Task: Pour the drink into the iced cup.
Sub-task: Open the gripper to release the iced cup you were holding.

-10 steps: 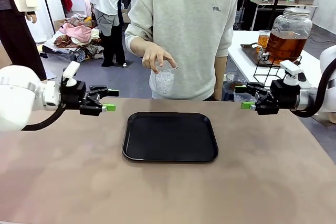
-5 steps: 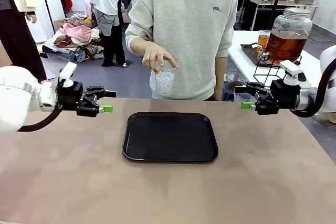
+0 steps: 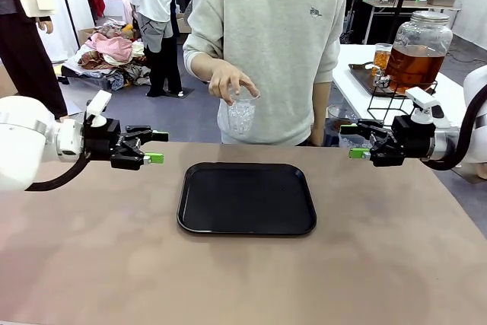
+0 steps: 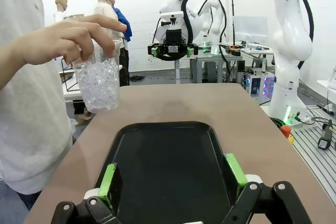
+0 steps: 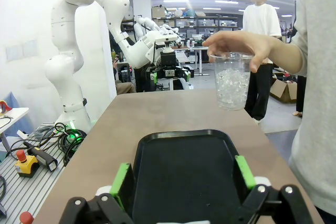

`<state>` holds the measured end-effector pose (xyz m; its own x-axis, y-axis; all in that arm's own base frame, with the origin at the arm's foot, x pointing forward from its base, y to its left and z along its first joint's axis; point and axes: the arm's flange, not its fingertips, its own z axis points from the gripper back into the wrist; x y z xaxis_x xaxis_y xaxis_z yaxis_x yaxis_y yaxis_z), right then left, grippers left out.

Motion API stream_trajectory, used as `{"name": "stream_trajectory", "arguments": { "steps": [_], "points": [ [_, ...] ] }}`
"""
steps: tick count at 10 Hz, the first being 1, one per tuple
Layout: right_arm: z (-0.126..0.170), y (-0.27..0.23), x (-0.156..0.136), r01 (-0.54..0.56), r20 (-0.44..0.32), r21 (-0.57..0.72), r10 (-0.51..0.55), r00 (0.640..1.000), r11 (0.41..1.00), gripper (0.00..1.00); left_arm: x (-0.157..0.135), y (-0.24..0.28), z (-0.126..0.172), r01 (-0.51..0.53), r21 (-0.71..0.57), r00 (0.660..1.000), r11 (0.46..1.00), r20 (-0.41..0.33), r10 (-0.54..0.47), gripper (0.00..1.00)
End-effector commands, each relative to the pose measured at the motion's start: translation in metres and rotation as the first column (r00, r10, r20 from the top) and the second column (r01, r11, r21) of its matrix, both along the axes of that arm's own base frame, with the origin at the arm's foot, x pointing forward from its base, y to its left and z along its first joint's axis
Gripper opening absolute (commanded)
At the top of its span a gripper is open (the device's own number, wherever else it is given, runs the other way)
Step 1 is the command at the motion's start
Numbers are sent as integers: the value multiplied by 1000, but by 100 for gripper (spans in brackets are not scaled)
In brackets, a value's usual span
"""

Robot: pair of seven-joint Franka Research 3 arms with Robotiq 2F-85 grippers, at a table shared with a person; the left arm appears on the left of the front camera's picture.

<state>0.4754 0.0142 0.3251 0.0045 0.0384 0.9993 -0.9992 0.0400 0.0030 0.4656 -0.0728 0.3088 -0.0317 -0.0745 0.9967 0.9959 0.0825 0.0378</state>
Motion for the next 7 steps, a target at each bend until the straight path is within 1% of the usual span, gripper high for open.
{"name": "stream_trajectory", "arguments": {
  "steps": [1, 7],
  "points": [
    [3, 1, 1, -2, -2, -1, 2, 1000, 1000, 100, -1, -1, 1, 1, 0, 1000, 1000, 2, -1, 100],
    [3, 1, 1, -2, -2, -1, 2, 1000, 1000, 100, -1, -1, 1, 1, 0, 1000, 1000, 2, -1, 100]
  ]
}}
